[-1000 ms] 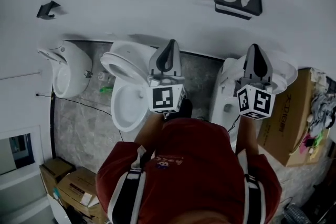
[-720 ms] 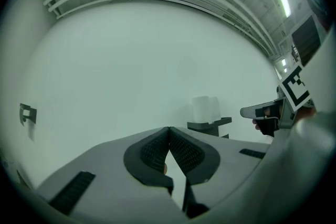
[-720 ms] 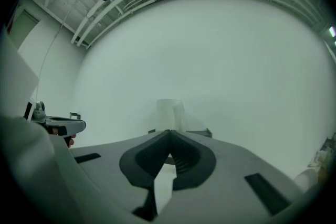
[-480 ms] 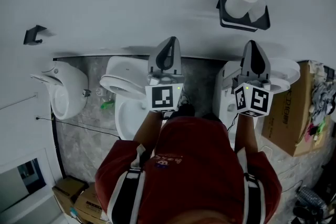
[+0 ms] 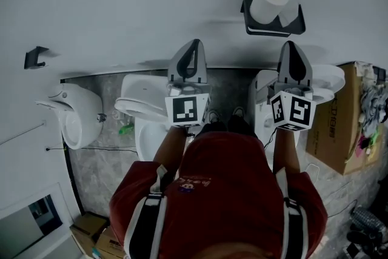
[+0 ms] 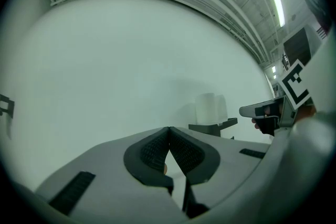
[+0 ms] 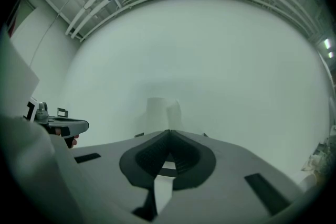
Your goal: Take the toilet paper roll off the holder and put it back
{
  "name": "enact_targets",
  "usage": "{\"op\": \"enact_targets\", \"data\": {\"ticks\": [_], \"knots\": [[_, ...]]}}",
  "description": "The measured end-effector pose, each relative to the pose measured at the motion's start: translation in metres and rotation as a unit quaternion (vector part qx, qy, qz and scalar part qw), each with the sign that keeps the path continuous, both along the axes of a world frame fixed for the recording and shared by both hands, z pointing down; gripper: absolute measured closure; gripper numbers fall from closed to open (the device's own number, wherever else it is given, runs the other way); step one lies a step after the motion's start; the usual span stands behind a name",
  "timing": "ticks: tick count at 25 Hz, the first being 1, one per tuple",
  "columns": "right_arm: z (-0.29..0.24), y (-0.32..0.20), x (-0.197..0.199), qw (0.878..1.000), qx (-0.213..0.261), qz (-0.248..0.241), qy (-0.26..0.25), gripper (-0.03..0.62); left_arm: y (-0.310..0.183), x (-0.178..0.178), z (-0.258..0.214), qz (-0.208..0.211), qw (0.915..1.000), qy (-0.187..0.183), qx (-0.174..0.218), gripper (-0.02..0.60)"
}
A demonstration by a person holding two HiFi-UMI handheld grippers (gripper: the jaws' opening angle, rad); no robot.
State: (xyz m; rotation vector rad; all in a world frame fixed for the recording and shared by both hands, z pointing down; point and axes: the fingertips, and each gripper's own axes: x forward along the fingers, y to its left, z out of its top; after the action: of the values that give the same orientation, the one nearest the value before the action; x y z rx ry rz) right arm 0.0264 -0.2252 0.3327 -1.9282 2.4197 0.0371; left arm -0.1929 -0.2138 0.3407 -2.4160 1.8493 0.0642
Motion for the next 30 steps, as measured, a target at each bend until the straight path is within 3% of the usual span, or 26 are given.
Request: {"op": "enact_targets", "data": {"ticks": [7,11,18,23,28,30], "knots": [[0.001,-0.008,0.008,1.000,-0.012,-0.017,-0.005,0.586,-0.018,0.015,0.008,-0.003,0.9999,-0.007,-0.015,0.566],[-0.006,-0.010,0.015,0.999,0.003,-0.013,-0.030,0.586,-0.025,0.021,0.008,-0.006,0.9998,-0.001,-0.020,0.567],[-0.024,-0.021,0.012,0.999,0.027,-0.029,-0.013,0.575,-0.030,0.029,0.005,-0.008,0.9999,-0.002,-0.015,0.567],[-0.042,-0.033,0.010,0.998,0.048,-0.043,0.007,0.468,-0.030,0.027,0.002,-0.013,0.9998,0.002,-0.013,0.567],[-0.039,-0.049,-0.007,0.996,0.012,-0.087,0.032,0.271,-0.029,0.027,0.004,-0.016,0.9997,0.004,-0.017,0.568],[-0.039,-0.054,-0.015,0.994,-0.001,-0.101,0.034,0.240,-0.030,0.027,0.006,-0.016,0.9997,0.002,-0.016,0.568]]}}
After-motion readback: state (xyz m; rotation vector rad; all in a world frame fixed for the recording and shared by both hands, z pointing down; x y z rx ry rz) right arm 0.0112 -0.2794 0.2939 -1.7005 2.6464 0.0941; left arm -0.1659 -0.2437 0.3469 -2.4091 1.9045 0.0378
